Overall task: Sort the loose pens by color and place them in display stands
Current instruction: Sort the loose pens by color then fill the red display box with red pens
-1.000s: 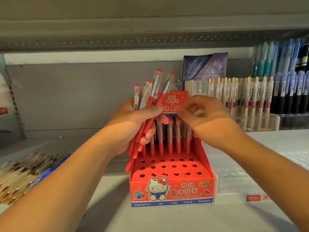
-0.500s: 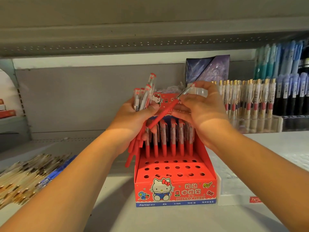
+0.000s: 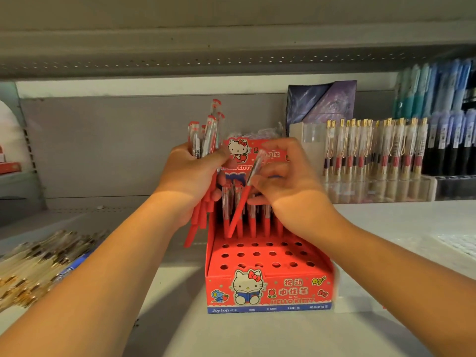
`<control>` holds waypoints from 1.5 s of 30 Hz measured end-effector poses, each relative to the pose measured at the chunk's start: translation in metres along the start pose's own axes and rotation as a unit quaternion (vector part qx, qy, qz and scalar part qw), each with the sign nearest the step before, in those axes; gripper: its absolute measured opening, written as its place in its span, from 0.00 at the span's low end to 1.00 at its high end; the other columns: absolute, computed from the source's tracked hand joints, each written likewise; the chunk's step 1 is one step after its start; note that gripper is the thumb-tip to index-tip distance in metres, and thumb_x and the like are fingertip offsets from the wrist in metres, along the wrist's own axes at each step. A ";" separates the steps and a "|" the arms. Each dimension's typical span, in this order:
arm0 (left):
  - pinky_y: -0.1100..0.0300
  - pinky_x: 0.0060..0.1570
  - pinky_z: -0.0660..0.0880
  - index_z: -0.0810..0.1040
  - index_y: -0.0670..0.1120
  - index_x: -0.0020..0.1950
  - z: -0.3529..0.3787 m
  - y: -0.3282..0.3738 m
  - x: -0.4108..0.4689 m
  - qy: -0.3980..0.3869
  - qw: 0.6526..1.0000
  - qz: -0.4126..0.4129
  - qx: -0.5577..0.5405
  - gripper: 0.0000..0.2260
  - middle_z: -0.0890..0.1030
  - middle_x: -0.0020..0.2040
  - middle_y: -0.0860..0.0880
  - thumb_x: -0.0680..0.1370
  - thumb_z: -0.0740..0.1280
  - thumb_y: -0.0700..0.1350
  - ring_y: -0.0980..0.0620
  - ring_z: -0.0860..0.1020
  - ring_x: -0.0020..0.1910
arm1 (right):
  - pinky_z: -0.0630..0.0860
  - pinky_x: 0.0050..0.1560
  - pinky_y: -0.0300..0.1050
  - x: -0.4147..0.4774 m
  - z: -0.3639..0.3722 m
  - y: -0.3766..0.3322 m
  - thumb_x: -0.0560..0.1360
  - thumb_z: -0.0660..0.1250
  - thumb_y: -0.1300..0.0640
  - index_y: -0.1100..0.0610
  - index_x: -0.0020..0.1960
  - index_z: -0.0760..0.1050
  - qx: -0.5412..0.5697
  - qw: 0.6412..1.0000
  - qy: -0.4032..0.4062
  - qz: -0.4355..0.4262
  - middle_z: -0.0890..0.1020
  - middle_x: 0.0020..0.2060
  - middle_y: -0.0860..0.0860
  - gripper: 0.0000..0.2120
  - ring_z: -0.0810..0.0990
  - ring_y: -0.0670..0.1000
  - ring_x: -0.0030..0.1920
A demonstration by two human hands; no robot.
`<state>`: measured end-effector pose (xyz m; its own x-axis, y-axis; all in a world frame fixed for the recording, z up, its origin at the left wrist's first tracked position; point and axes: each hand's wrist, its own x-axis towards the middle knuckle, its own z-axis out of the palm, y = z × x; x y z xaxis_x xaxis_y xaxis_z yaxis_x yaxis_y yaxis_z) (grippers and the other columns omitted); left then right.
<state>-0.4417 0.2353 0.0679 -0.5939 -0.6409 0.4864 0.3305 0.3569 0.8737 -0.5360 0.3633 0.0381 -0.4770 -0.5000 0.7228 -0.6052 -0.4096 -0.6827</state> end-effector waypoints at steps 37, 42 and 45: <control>0.60 0.24 0.77 0.82 0.42 0.48 0.011 0.002 -0.022 -0.135 0.986 0.035 -0.090 0.10 0.83 0.32 0.43 0.71 0.74 0.44 0.49 0.82 0.28 | 0.77 0.31 0.41 0.000 -0.009 -0.019 0.76 0.67 0.64 0.54 0.50 0.79 0.052 0.996 -0.031 0.067 0.83 0.40 0.51 0.07 0.83 0.46 0.38; 0.61 0.22 0.77 0.83 0.45 0.45 0.013 0.004 -0.024 -0.123 0.987 0.021 -0.105 0.11 0.86 0.41 0.44 0.66 0.75 0.47 0.46 0.83 0.30 | 0.79 0.32 0.43 -0.003 -0.007 -0.019 0.70 0.75 0.64 0.50 0.49 0.77 0.031 0.997 -0.034 0.066 0.83 0.41 0.50 0.13 0.83 0.49 0.40; 0.59 0.23 0.78 0.83 0.45 0.43 0.014 0.003 -0.024 -0.117 0.988 0.011 -0.096 0.09 0.86 0.40 0.44 0.66 0.75 0.47 0.45 0.84 0.31 | 0.79 0.31 0.41 -0.002 -0.007 -0.020 0.69 0.77 0.64 0.53 0.49 0.78 0.027 0.997 -0.015 0.074 0.84 0.41 0.51 0.13 0.83 0.48 0.39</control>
<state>-0.4368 0.2615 0.0593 -0.7304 -0.4517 0.5124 0.4658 0.2193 0.8573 -0.5278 0.3775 0.0509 -0.5385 -0.5810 0.6102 -0.4938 -0.3692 -0.7873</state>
